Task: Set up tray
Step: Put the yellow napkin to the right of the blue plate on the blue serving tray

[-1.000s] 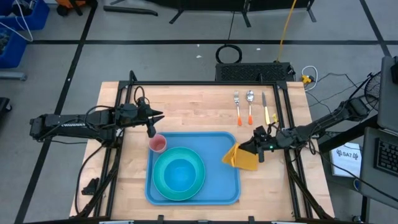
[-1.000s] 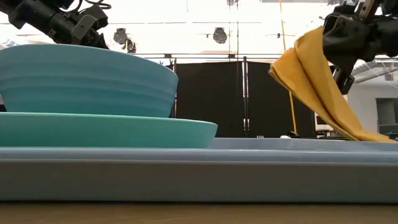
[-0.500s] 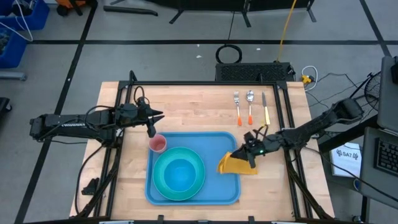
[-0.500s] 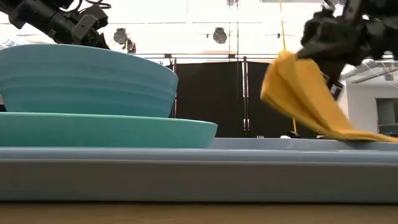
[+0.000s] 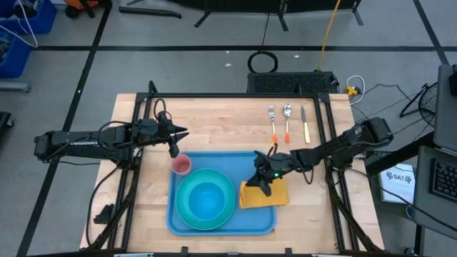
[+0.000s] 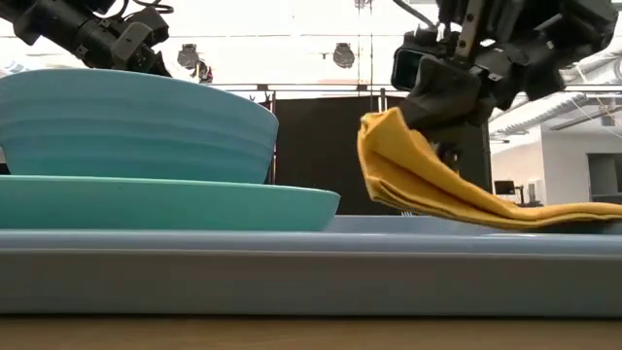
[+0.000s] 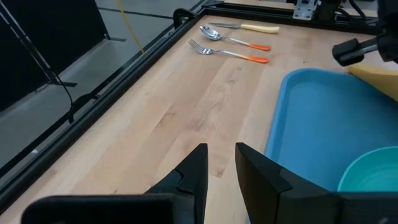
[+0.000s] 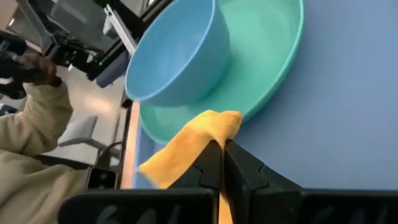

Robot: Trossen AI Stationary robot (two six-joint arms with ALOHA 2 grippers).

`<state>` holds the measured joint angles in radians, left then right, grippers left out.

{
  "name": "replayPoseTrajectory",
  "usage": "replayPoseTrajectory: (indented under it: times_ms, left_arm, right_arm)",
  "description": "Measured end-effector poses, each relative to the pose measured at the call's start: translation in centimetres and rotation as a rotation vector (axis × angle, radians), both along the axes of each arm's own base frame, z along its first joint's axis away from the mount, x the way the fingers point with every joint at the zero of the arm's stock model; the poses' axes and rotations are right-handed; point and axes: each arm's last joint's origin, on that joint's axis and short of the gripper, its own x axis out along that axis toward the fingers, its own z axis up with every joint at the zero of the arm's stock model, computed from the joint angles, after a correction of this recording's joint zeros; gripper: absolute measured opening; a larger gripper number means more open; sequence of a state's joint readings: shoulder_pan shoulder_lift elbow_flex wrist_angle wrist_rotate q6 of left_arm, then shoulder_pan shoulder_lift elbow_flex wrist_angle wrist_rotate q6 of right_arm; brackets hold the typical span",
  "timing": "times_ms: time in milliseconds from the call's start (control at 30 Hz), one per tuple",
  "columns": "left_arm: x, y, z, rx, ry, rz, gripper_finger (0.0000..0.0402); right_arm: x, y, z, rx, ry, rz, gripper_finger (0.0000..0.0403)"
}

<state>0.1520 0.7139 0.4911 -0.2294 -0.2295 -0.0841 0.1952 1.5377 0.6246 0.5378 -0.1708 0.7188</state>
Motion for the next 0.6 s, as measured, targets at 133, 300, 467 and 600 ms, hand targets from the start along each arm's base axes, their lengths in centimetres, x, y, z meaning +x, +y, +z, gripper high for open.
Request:
replayPoseTrajectory:
  times_ms: [133,300,467,600]
  left_arm:
    - [0.0,0.0,0.0,0.000,0.002,-0.001,0.0088]
    - [0.0,0.0,0.0,0.000,0.002,-0.002,0.0088]
    - [0.0,0.0,0.0,-0.004,-0.003,0.000,0.0088]
    - [0.0,0.0,0.0,-0.007,-0.005,0.001,0.0088]
  right_arm:
    - [0.2,0.4,0.0,0.057,-0.024,0.135,0.0000]
    - [-0.1,1.4,0.0,0.150,0.027,0.207,0.0000]
    - [0.8,1.2,0.8,0.170,0.057,0.226,0.0000]
    - [2.5,1.2,3.4,0.073,-0.070,0.304,0.0000]
